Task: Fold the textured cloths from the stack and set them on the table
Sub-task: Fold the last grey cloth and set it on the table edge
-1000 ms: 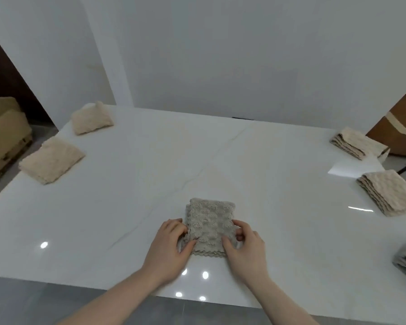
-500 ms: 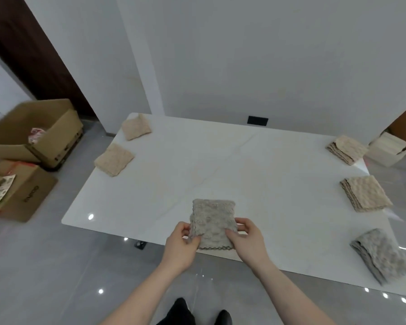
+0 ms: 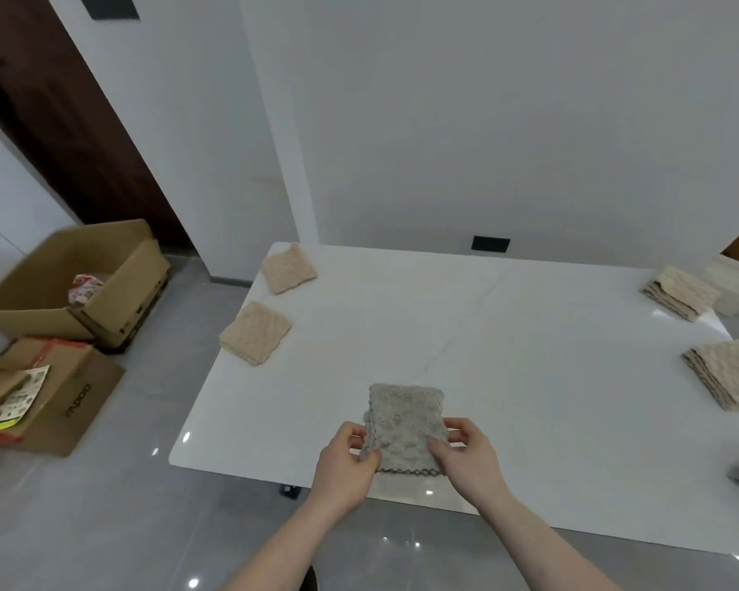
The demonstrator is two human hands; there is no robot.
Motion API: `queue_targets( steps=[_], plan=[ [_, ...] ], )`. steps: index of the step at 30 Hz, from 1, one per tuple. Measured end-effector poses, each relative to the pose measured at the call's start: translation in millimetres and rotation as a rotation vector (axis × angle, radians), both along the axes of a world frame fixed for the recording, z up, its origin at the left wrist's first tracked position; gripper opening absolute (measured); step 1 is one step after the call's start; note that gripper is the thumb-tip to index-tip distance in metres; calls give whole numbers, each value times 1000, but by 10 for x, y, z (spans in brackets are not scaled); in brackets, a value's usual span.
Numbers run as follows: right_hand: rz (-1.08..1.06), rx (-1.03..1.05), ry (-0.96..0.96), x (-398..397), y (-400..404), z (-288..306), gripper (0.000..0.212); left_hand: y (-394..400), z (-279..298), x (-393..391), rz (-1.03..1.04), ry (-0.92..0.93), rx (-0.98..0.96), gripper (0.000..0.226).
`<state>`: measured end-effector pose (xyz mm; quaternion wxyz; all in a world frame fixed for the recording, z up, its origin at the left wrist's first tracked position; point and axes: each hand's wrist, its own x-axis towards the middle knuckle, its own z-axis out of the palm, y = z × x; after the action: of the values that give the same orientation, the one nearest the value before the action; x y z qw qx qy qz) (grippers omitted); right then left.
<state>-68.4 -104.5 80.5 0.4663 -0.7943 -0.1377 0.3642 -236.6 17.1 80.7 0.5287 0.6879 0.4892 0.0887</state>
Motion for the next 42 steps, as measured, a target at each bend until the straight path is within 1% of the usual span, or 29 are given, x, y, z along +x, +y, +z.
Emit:
queue_targets(
  steps=[7,14,18,27,35,42],
  plan=[
    [-111,-22,-13,-748,677,-5,28,906,-171,-593,-153,37,4,20],
    [-160,-43,-20,-1075,828,32,29,1206,-198,-808,-246,55,0,19],
    [-135,-46,-3,-1145,909,-51,29,1295,-156,-887,-250,74,13,14],
    [-78,-53,59,-1468,1315,-253,33,1751,-178,-1295,-238,144,37,12],
    [-111,-127,76,-1892,2044,-371,32,2653,-333,-1599,-360,196,41,14],
    [-105,-254,28,-2485,2720,-582,35,3419,-711,-1926,-474,225,26,16]
  ],
)
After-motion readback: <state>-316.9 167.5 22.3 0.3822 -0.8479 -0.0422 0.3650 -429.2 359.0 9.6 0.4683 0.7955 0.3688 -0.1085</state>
